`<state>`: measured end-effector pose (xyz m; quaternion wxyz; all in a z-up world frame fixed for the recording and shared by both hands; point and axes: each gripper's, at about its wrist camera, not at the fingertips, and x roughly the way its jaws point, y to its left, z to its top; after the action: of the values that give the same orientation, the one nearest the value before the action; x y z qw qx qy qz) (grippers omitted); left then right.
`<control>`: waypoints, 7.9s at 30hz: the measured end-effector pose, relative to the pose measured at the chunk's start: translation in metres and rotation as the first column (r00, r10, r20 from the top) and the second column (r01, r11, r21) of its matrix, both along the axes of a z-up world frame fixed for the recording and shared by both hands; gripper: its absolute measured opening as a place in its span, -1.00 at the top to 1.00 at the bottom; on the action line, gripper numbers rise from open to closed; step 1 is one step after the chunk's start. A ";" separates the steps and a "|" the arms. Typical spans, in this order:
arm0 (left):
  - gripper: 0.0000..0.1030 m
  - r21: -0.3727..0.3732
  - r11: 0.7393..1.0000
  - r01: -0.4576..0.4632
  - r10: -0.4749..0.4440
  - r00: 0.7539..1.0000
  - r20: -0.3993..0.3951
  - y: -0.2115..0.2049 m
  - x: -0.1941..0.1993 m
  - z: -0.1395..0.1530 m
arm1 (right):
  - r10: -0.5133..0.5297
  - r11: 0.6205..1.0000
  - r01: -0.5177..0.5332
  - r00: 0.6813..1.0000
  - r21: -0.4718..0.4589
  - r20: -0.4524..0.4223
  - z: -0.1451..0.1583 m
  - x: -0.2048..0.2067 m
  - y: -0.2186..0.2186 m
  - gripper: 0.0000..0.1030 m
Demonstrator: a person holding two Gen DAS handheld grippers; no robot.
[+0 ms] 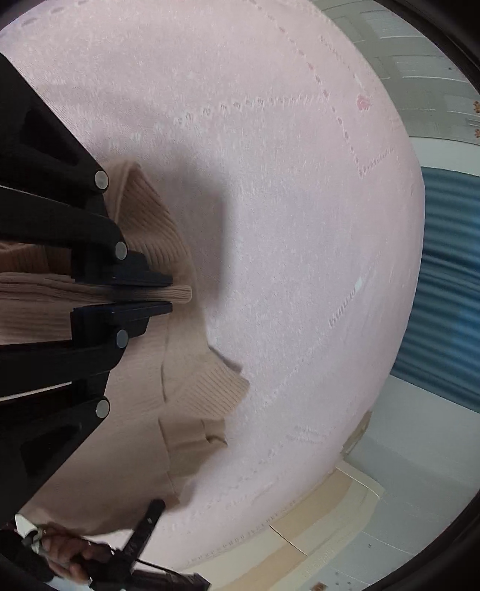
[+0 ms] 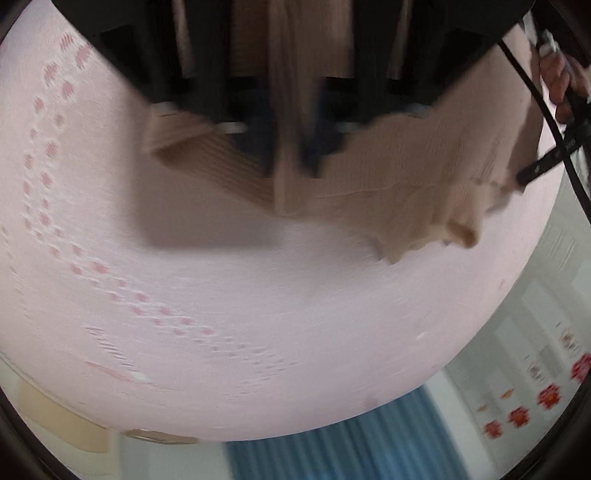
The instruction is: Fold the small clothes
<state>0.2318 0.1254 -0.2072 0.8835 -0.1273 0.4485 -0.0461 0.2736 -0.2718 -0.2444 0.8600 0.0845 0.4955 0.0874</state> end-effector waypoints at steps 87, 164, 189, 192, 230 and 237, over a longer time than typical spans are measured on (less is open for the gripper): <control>-0.12 -0.320 0.946 0.051 -0.075 0.995 -0.060 0.067 -0.184 -0.032 | 0.100 0.982 -0.110 0.992 -0.153 -0.071 0.031 -0.202 0.114 -0.01; -0.23 0.019 0.984 0.175 -0.174 0.983 -0.051 -0.133 -0.129 0.069 | -0.176 0.899 0.118 0.979 0.421 0.103 0.067 -0.196 -0.094 -0.02; -0.23 -0.174 0.964 0.203 -0.212 0.977 -0.038 -0.096 -0.124 0.024 | -0.213 0.971 0.196 0.969 0.137 0.122 0.027 -0.113 -0.074 0.06; -0.23 -0.182 0.964 0.193 -0.204 0.978 -0.045 -0.097 -0.117 0.027 | -0.214 0.973 0.201 0.970 0.111 0.120 0.031 -0.098 -0.074 0.06; -0.23 -0.243 0.962 0.127 -0.136 0.991 -0.020 -0.077 -0.139 0.036 | -0.105 0.920 0.131 0.990 0.370 -0.091 -0.031 -0.088 -0.064 -0.35; -0.23 -0.248 0.961 0.124 -0.130 0.991 -0.009 -0.078 -0.148 0.043 | -0.064 0.867 0.142 0.982 0.477 -0.177 -0.042 -0.056 -0.069 0.09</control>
<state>0.0837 0.0478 -0.1642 0.8503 -0.2079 0.4575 -0.1566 0.2179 -0.3412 -0.2863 0.7729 0.3315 0.5179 0.1565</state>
